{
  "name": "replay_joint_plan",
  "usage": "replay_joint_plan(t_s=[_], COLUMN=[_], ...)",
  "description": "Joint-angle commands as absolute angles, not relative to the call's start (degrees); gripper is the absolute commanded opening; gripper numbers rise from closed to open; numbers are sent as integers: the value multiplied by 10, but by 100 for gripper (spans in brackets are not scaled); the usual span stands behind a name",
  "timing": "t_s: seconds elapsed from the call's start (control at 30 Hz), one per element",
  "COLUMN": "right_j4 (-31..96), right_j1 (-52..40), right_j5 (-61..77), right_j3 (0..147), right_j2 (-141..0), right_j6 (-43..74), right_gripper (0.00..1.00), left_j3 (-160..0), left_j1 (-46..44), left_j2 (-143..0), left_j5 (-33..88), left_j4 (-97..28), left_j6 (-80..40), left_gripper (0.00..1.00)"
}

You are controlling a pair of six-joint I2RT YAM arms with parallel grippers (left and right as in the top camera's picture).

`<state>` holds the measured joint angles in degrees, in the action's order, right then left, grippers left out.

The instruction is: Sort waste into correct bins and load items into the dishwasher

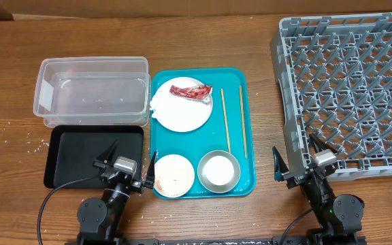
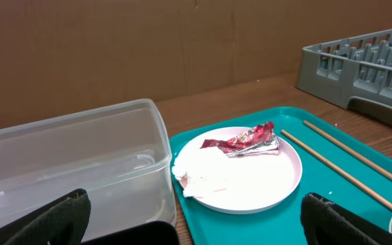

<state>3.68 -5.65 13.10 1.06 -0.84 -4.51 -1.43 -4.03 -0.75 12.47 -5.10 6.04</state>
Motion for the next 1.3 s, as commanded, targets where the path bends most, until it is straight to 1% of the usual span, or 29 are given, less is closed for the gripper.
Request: replay_joint_plan(t_s=[0.0,1.27], right_j4=[33,34], right_j1=[-54,-54], right_j5=[130,119], right_j3=[4,5], right_j2=[-2,-2], right_j6=[-45,-45], right_gripper=[100,100], left_j3=[-12,-12], left_j1=[-37,-38], left_j2=[-3,-3], left_j5=[130,137], left_j4=[-51,-45], left_j6=[64,62], left_gripper=[100,100])
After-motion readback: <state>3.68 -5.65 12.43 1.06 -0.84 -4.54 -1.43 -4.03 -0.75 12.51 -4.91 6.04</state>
